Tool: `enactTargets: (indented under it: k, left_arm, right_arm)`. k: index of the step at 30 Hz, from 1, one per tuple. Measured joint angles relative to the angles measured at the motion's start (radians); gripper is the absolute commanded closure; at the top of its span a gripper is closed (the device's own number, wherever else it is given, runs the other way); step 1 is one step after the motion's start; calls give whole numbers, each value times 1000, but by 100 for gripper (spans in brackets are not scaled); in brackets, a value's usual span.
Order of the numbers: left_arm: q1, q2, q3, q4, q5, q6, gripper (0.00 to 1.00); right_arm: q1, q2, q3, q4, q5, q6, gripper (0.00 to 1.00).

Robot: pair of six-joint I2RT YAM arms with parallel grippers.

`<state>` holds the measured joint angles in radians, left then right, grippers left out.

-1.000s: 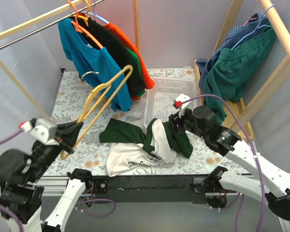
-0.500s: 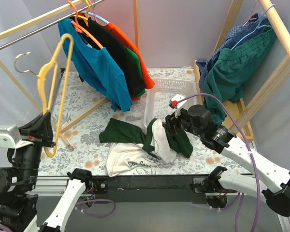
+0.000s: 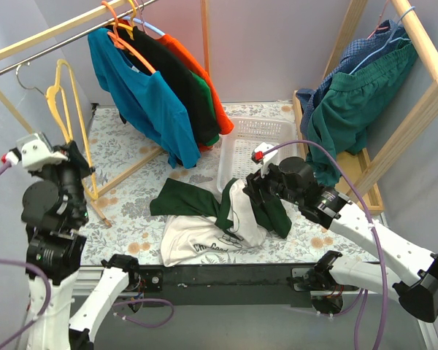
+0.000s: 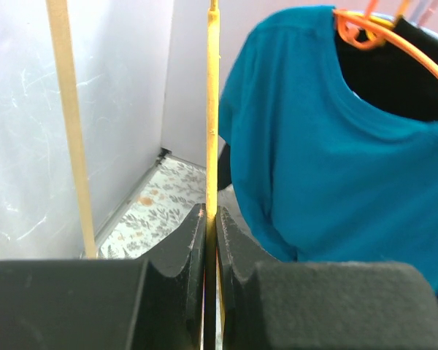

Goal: Remove the t-shirt from the hanger
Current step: Place the hanger at the clothesline.

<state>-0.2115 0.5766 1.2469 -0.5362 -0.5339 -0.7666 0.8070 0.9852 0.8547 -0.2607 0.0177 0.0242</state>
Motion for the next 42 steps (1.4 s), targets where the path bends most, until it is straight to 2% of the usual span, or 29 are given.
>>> enactTargets:
  k: [6,11,20,28,42]
  left_arm:
    - [0,168,-1,176,-156,8,100]
    - [0,270,16,259,-253,7,100]
    - [0,398,79,352,-319,24,100]
    - [0,415,89,356,-361,23,100]
    - [0,348,42,266,-355,-85,100]
  right_arm:
    - [0,0,0,1,-2,0,36]
    - [0,0,0,0,-2,0,36]
    - [0,0,0,0,-2,-1,36]
    - [0,3,0,0,-2,-1,36]
    - [0,3,0,-2,-25,4,35]
